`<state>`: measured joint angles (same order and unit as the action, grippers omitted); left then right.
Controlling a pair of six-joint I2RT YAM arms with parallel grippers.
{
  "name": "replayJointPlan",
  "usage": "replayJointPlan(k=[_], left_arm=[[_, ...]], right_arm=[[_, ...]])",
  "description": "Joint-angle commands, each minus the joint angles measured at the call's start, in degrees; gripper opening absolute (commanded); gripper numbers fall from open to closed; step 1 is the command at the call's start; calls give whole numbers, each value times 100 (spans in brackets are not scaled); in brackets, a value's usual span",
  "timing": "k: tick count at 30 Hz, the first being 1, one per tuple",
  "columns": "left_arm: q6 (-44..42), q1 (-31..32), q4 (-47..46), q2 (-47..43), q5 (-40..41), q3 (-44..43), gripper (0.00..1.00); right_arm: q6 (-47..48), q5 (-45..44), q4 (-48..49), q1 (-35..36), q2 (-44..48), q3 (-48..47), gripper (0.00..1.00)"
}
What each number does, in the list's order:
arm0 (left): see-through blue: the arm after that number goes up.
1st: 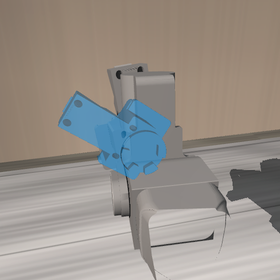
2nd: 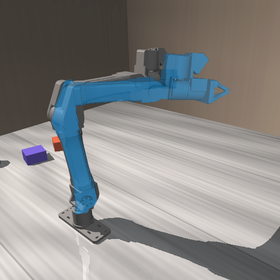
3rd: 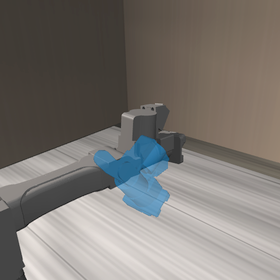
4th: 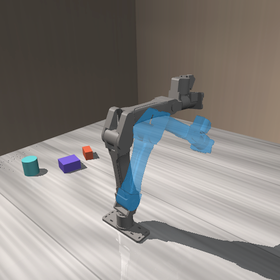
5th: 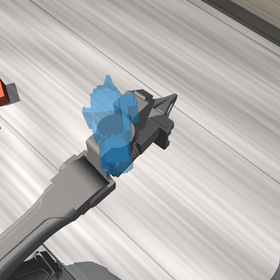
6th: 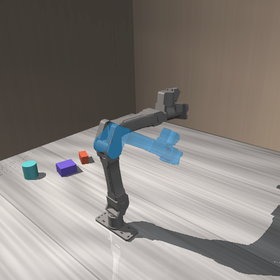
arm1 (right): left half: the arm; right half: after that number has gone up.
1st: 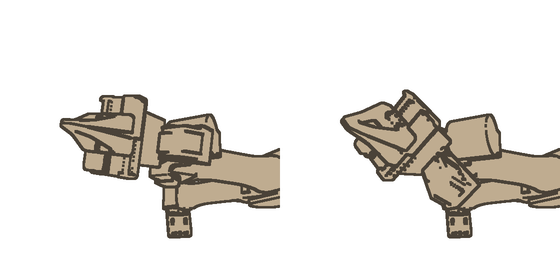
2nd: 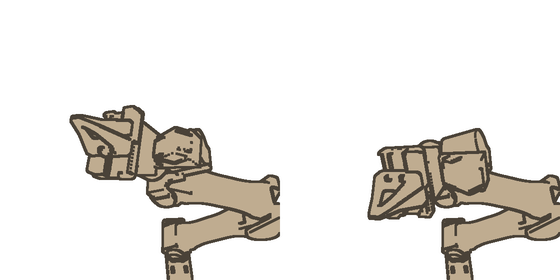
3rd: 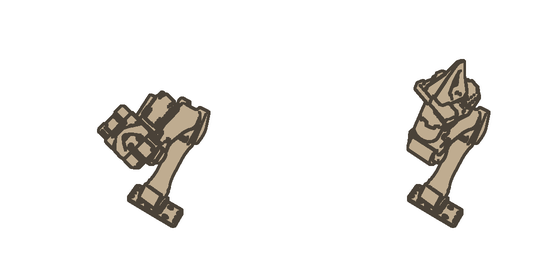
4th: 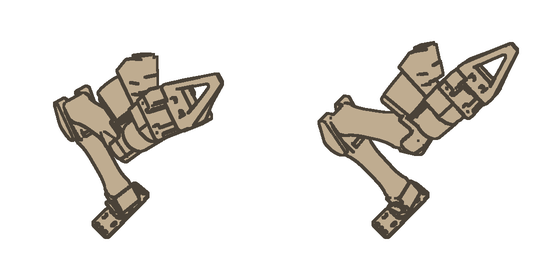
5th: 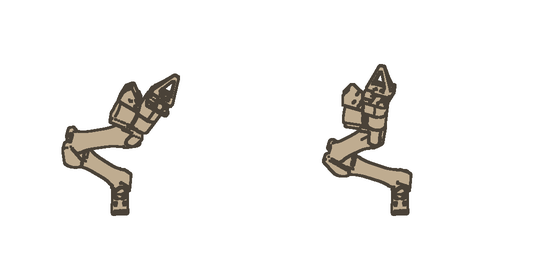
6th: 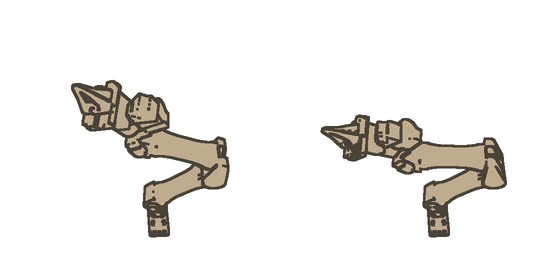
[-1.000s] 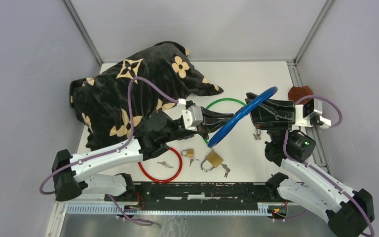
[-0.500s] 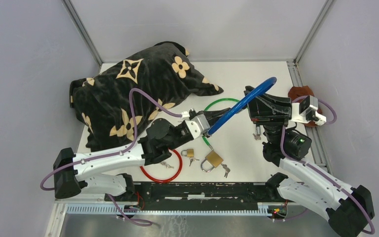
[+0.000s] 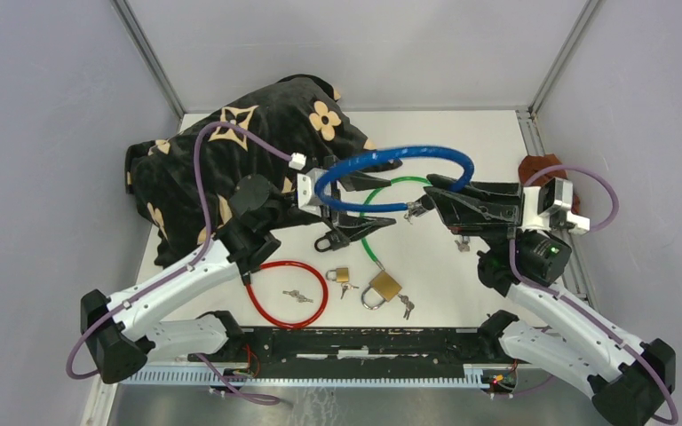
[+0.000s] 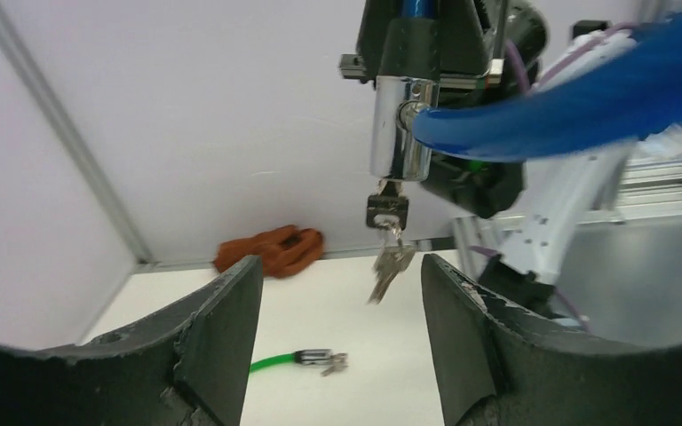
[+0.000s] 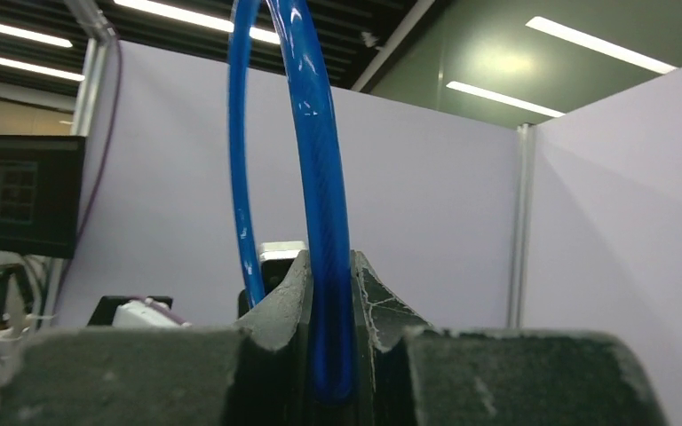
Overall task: Lock with the key
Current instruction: Lock the lock.
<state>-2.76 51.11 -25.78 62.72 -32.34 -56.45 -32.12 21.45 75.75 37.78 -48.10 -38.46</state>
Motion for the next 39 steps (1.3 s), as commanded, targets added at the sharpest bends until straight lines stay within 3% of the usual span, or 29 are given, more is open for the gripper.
replayJointPlan(k=[1,5,10,26,28,32,36,39], left_arm=[[1721,-210,-541,372,-1679,-383,72],[2810,-220,-1544,717,-2177,-344,72],[2862,-252,-1880,729,-2165,-332,67],[3213,-246,-2488,1144,-1960,-604,63],[3258,-237,-2536,1165,-1978,-585,55],[3241,-229,-2526,1121,-2030,-497,28],[3196,-199,-2537,1069,-2069,-464,7],[3194,-188,-2545,1028,-2065,-440,2]], right_arm=[[-598,799,1032,14,-369,-495,0],[-915,1046,1469,13,-538,-639,0],[-882,1233,1361,17,-517,-791,0],[-1155,1343,1562,20,-749,-930,0],[-1156,1310,1568,18,-746,-918,0],[-1133,1246,1531,19,-746,-927,0],[-1129,1147,1522,19,-778,-909,0],[-1115,1050,1506,16,-773,-879,0]])
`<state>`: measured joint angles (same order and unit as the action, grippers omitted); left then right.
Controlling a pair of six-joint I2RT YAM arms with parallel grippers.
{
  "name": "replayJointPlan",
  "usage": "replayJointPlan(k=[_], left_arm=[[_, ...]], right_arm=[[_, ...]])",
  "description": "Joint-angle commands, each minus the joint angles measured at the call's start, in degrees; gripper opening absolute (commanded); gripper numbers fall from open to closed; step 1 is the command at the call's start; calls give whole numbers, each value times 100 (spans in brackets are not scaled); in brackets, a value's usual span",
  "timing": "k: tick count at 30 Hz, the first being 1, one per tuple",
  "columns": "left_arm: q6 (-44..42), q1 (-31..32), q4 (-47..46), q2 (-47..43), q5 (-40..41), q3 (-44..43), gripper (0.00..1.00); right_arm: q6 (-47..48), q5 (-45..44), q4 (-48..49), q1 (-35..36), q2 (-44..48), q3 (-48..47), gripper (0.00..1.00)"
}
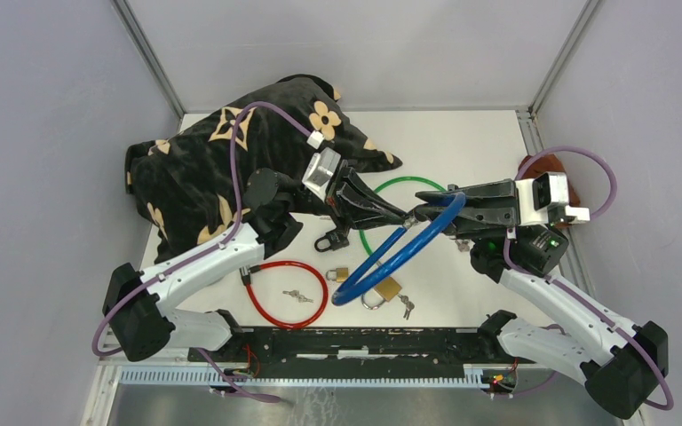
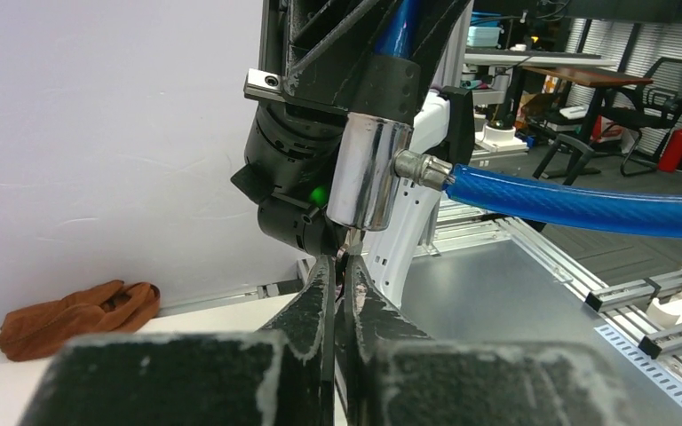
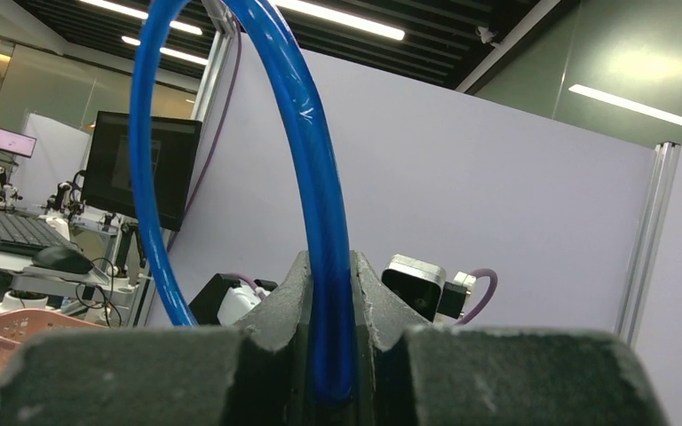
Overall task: Lock with the key
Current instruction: Lock the lock.
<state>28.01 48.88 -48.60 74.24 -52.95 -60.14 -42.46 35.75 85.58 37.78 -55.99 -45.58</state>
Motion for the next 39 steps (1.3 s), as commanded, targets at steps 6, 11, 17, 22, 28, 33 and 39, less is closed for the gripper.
replayJointPlan(k=[6,11,17,22,28,33,39], left_arm=[[-98,55,-66,-287,507,99,2],[-952,202,503,-558,1866,388,2],[-2031,577,536,-678,3408,619,2],[-2734,874,378,-745,3617,866,2],[-3348,1061,173,-845,3803,1084,2],[-3460,1105,324,-1063,3680,1197,2],[-3268,993,996,-1428,3584,1339,2]], right_arm=[[142,-779,185,29,91,-12,0],[636,-2017,-509,53,333,417,0],[860,-2855,-990,95,300,651,0],[1003,-3187,-1228,107,266,753,0],[1349,-3424,-1317,105,281,921,0],[1530,-2928,-1021,1,258,954,0],[1250,-1840,-963,-427,276,651,0]])
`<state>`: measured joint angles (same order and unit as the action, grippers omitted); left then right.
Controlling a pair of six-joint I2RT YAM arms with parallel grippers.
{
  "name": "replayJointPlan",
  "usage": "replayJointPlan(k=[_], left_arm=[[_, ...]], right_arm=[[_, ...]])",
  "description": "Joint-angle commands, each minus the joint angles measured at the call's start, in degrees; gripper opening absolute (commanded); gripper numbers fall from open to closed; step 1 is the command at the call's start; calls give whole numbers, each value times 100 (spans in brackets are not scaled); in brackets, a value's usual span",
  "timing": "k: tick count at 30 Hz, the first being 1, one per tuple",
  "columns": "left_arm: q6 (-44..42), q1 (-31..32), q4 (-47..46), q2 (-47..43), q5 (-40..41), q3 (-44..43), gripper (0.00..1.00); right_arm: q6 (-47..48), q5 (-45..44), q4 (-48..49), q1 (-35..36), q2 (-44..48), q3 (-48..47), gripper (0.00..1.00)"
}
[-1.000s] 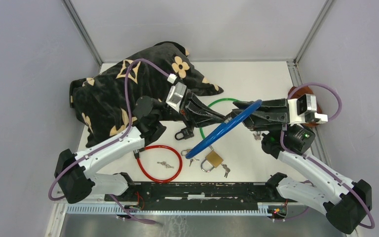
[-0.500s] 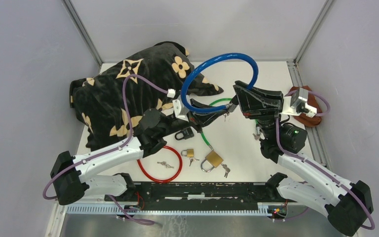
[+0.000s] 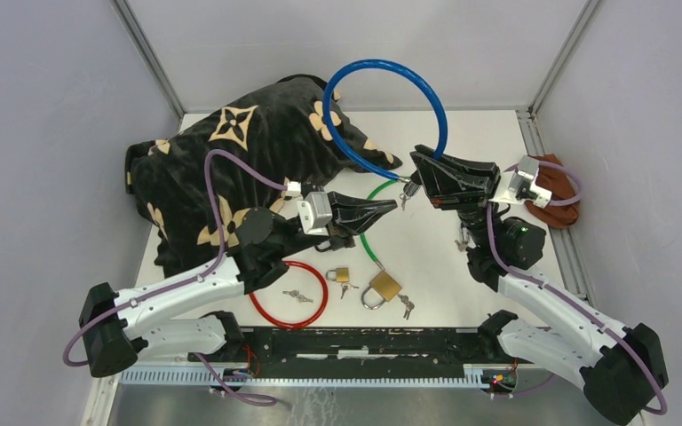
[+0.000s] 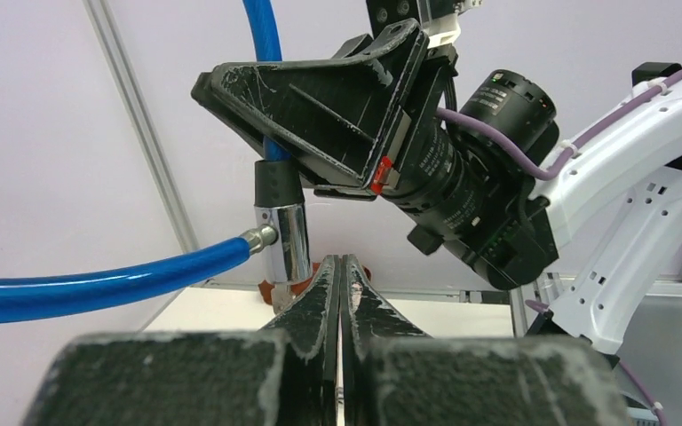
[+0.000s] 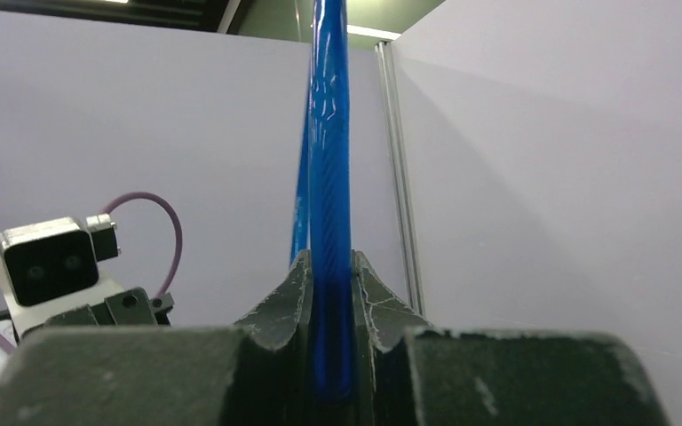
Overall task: Lock with the key
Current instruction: Lock the lock.
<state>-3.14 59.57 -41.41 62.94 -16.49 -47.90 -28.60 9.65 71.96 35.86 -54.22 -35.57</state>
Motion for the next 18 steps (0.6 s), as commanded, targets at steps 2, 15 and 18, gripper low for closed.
replayJointPlan(k=[2,15,18], left_arm=[[-262,-134,494,-491,-333,241,5],[-1973,-149,2805,-1993,-1517,356,40],[-1988,-148,3367,-2161,-1452,213,42]], right_arm=[[-252,1155,384,-376,92,-468,0],[-578,2561,128,-899,-112,-396,0],[-476,2834,-120,-958,-230,-326,0]])
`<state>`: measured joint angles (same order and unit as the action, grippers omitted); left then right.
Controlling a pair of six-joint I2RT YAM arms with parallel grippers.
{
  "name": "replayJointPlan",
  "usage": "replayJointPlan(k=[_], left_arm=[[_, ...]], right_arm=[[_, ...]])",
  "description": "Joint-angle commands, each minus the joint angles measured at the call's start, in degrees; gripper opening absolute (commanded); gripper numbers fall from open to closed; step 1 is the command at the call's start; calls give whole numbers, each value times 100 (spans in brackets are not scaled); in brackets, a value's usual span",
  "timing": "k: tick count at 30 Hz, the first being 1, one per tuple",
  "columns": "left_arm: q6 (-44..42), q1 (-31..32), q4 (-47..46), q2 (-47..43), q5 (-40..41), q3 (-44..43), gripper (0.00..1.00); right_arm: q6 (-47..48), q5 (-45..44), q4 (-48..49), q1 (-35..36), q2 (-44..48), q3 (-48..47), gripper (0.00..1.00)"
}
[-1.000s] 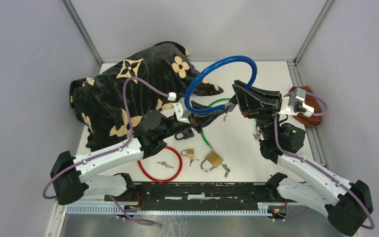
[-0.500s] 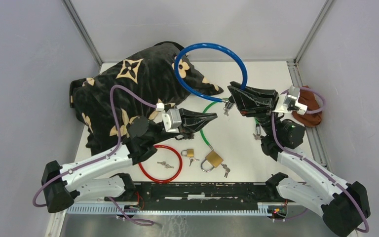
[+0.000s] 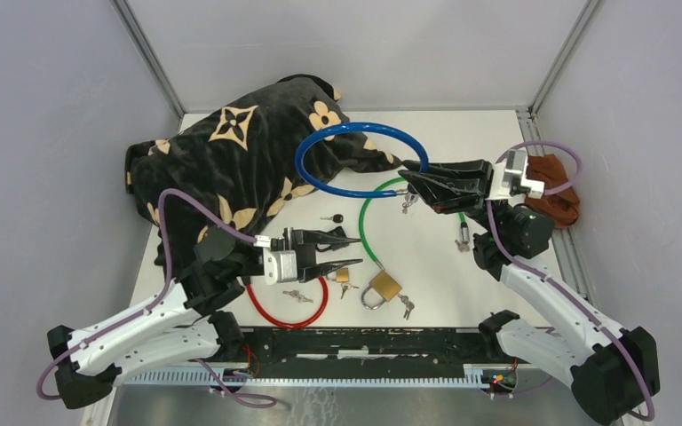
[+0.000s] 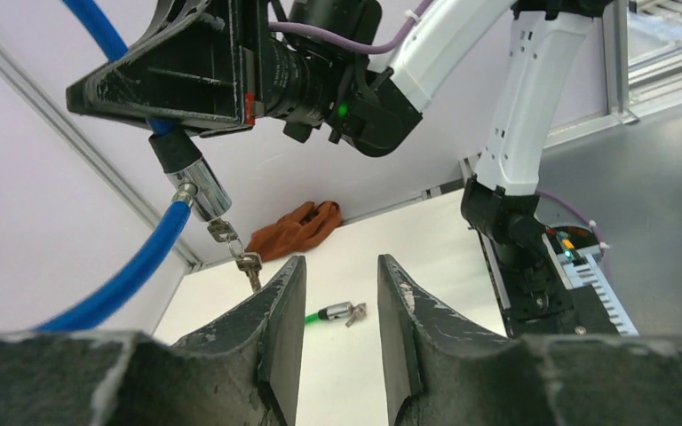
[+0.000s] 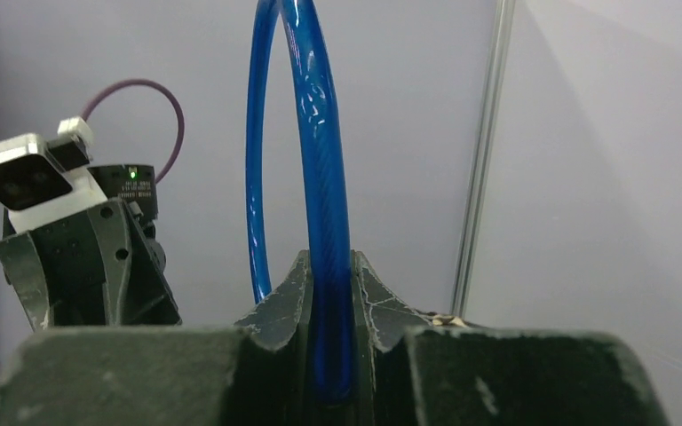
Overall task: Lock with the key
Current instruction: Lock the lock.
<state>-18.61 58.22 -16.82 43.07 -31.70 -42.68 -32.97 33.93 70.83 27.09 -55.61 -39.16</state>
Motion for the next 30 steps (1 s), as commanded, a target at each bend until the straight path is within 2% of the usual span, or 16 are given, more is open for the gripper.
replayJointPlan(k=[1,7,11,14,19,25,30], left_arm=[[-421,-13,1006,-220,127,-347,42],[-433,-26,1337,-279,1119,-672,51],[-489,-24,1924,-115,1246,-1006,53],[-601,-21,2137,193,1567,-1227,57],[-1039,-21,2858,1157,2795,-1836,67],[-1218,-271,3679,2040,2462,-2110,71],[-964,-1583,4400,2951,859,-2619,71]], right_arm=[[40,481,-165,-94,-119,68,0],[919,740,-1856,-91,-260,171,0],[1578,1195,-3022,-95,-491,96,0],[2064,1691,-3935,-92,-783,-51,0],[2790,2149,-4910,-86,-1169,-111,0],[3692,2469,-5913,11,-1719,-379,0],[4328,2831,-6549,44,-2073,-698,0]])
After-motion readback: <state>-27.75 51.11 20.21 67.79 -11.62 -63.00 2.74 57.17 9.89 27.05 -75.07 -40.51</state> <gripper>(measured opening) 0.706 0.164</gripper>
